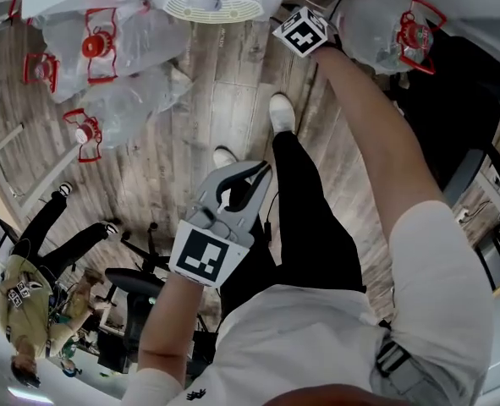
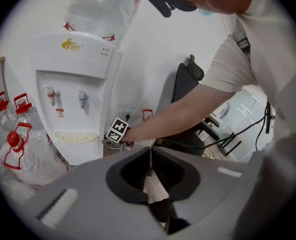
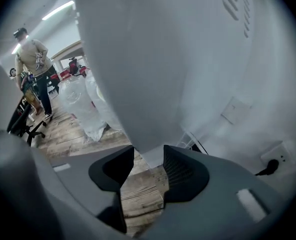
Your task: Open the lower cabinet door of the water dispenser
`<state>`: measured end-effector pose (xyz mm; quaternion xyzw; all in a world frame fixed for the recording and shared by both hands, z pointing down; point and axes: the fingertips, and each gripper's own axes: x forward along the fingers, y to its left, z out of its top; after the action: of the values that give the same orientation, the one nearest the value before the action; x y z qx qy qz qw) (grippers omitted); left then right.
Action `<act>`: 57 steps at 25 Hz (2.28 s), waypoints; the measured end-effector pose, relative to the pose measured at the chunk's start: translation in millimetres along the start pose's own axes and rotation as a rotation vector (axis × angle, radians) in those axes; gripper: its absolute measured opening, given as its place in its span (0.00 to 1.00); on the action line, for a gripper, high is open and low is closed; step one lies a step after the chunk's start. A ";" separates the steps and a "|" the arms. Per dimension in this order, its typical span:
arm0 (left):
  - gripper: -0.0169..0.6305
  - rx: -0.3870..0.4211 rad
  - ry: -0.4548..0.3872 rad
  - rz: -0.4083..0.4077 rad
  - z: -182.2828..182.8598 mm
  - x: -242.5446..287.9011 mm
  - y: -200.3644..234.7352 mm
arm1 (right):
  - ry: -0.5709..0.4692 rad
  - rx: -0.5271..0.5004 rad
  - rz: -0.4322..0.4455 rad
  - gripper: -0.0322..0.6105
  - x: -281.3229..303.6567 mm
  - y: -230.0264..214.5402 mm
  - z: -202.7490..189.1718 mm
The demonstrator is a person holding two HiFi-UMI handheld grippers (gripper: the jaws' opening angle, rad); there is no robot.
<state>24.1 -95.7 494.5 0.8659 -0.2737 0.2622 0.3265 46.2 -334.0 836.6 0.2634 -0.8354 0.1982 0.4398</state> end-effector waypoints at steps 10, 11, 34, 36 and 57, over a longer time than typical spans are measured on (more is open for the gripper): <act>0.11 -0.028 -0.025 0.018 -11.3 -6.9 8.6 | 0.002 -0.003 -0.030 0.30 6.8 -3.4 0.2; 0.11 -0.030 -0.029 0.021 -13.2 -8.2 9.4 | 0.003 0.004 -0.038 0.30 8.4 -4.1 -1.8; 0.11 -0.051 -0.089 0.054 -43.8 -63.6 20.2 | 0.065 0.067 -0.102 0.30 0.0 51.2 -12.9; 0.11 -0.060 -0.088 0.059 -50.2 -71.4 20.7 | 0.076 0.068 -0.101 0.30 -0.5 60.2 -15.2; 0.11 -0.101 -0.146 0.126 -109.8 -144.7 15.5 | 0.117 0.131 -0.072 0.29 9.9 171.2 -22.9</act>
<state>-119.3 16.0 480.8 0.8462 -0.3637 0.2042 0.3316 -49.2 -189.7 840.1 0.3092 -0.7835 0.2514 0.4767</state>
